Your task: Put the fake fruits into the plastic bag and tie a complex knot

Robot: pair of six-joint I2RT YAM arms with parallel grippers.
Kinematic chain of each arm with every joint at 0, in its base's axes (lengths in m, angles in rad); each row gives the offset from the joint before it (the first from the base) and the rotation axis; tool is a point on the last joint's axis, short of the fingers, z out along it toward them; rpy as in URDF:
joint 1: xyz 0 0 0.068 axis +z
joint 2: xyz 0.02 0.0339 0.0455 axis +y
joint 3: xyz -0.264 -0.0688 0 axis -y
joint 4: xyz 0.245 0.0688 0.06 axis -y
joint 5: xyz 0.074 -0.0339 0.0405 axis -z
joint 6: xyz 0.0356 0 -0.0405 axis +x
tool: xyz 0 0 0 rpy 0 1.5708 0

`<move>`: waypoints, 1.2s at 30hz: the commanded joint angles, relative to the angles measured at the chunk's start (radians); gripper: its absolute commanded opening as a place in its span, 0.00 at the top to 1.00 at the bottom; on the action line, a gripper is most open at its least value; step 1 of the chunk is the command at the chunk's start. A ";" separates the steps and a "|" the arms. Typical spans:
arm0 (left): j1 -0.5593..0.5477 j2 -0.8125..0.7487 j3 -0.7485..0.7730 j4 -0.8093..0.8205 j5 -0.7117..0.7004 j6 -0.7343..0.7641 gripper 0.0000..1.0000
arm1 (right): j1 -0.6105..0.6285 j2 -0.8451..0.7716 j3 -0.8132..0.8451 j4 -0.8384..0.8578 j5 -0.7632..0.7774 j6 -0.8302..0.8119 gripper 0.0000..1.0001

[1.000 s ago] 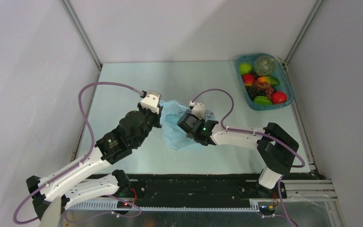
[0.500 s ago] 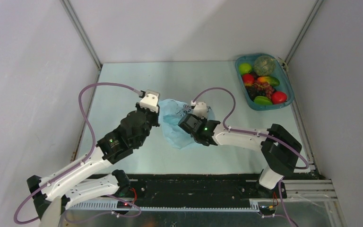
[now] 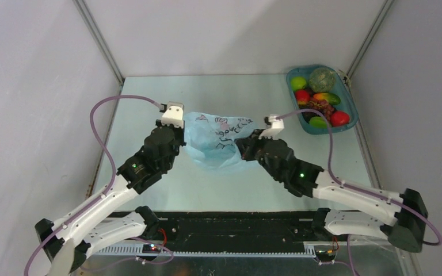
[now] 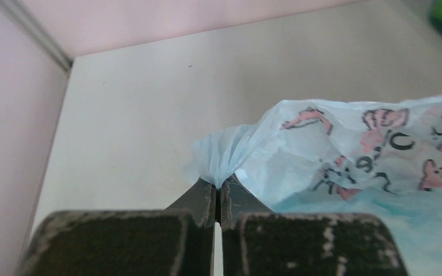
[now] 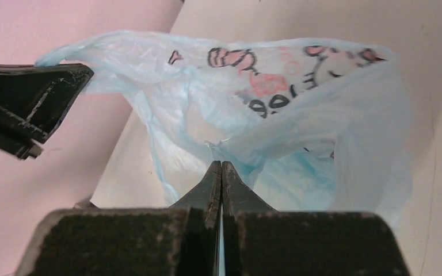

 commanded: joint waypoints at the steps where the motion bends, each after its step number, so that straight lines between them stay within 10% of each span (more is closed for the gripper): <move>1: 0.073 0.011 0.027 0.001 -0.075 0.012 1.00 | -0.026 -0.135 -0.135 0.162 0.037 0.019 1.00; 11: 0.122 -0.019 -0.008 0.052 -0.189 0.078 1.00 | -0.161 -0.310 -0.308 -0.093 0.164 0.269 1.00; 24: 0.114 -0.050 -0.041 0.091 0.193 0.037 1.00 | -0.351 -0.215 -0.382 -0.172 0.048 0.326 0.99; 31: 0.106 -0.040 -0.026 0.065 0.179 0.034 1.00 | -0.369 -0.339 -0.317 -0.291 0.049 0.214 0.34; 36: 0.104 -0.053 -0.025 0.065 0.208 0.000 1.00 | -0.357 -0.422 -0.248 -0.329 0.041 0.134 0.23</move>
